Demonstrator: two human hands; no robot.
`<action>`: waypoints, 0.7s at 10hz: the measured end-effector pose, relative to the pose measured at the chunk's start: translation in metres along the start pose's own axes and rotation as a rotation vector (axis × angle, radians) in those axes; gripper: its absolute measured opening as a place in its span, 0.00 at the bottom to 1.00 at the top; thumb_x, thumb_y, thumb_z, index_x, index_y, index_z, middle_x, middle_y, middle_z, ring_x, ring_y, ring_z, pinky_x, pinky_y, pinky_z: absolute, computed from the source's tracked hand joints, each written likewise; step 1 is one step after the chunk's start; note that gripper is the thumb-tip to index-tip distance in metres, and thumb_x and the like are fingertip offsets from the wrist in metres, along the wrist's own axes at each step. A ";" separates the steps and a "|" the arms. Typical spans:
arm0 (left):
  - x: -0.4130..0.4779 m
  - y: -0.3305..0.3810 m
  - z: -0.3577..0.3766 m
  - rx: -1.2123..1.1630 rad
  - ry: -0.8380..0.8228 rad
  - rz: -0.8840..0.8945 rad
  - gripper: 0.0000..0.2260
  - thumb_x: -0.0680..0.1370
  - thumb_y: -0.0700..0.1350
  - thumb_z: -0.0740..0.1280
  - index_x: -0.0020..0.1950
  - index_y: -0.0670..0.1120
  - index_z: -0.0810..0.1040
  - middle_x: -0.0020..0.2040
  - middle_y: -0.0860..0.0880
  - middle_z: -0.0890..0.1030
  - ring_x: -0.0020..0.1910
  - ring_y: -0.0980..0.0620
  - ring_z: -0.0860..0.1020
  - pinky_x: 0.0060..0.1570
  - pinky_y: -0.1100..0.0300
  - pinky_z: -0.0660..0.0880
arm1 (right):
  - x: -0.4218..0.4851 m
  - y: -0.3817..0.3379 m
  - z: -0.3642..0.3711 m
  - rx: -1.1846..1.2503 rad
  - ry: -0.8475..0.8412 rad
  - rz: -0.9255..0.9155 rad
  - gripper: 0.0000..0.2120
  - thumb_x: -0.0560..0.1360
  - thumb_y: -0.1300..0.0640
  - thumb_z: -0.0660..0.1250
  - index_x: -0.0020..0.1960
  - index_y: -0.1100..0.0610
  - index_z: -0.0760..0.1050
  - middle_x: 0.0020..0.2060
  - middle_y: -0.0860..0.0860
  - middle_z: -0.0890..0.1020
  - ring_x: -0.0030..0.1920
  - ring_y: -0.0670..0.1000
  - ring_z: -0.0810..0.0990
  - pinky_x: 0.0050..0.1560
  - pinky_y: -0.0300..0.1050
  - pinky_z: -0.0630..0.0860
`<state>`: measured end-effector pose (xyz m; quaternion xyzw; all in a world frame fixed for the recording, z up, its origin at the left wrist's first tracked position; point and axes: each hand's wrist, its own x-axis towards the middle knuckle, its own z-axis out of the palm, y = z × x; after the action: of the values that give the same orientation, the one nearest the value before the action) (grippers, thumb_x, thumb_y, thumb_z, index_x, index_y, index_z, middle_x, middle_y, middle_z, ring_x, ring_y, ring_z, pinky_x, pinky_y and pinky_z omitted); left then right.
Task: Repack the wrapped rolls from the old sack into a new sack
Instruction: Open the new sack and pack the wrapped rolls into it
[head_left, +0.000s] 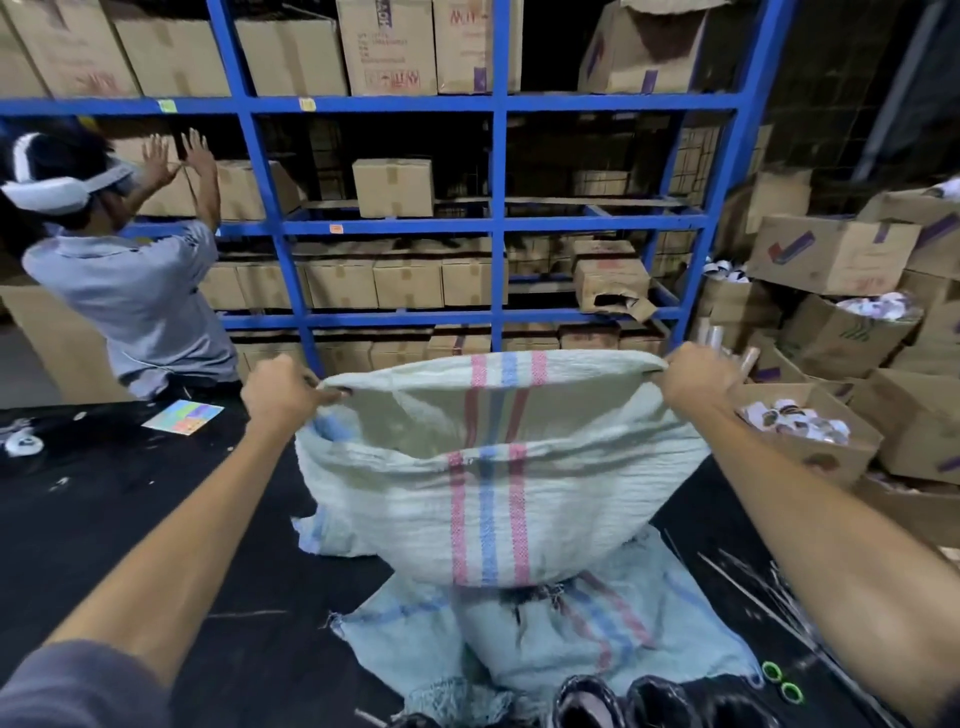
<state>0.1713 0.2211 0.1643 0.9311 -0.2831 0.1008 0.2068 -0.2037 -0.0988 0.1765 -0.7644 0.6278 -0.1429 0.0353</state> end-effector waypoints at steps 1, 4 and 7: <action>-0.008 0.036 0.016 -0.081 -0.006 -0.253 0.17 0.79 0.52 0.69 0.56 0.37 0.79 0.54 0.36 0.80 0.53 0.36 0.80 0.48 0.47 0.77 | -0.013 -0.026 0.015 0.163 -0.184 0.190 0.17 0.78 0.60 0.65 0.66 0.62 0.74 0.62 0.61 0.78 0.63 0.61 0.77 0.63 0.56 0.73; 0.000 0.021 0.030 -0.903 -0.396 -0.476 0.23 0.85 0.48 0.54 0.80 0.45 0.59 0.77 0.48 0.66 0.70 0.47 0.70 0.60 0.58 0.75 | 0.019 -0.026 0.045 1.175 -0.740 0.295 0.14 0.80 0.51 0.61 0.53 0.61 0.77 0.45 0.55 0.81 0.47 0.53 0.79 0.53 0.50 0.80; -0.007 -0.045 -0.020 -1.236 -0.712 -0.537 0.15 0.78 0.51 0.69 0.48 0.39 0.86 0.44 0.41 0.86 0.36 0.46 0.85 0.38 0.54 0.82 | 0.005 0.044 -0.009 1.206 -1.069 0.071 0.49 0.47 0.52 0.89 0.65 0.64 0.78 0.56 0.61 0.84 0.52 0.58 0.85 0.56 0.56 0.81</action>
<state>0.1897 0.2669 0.1653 0.6593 -0.1013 -0.4363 0.6040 -0.2469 -0.1112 0.1760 -0.5582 0.3647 -0.0709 0.7419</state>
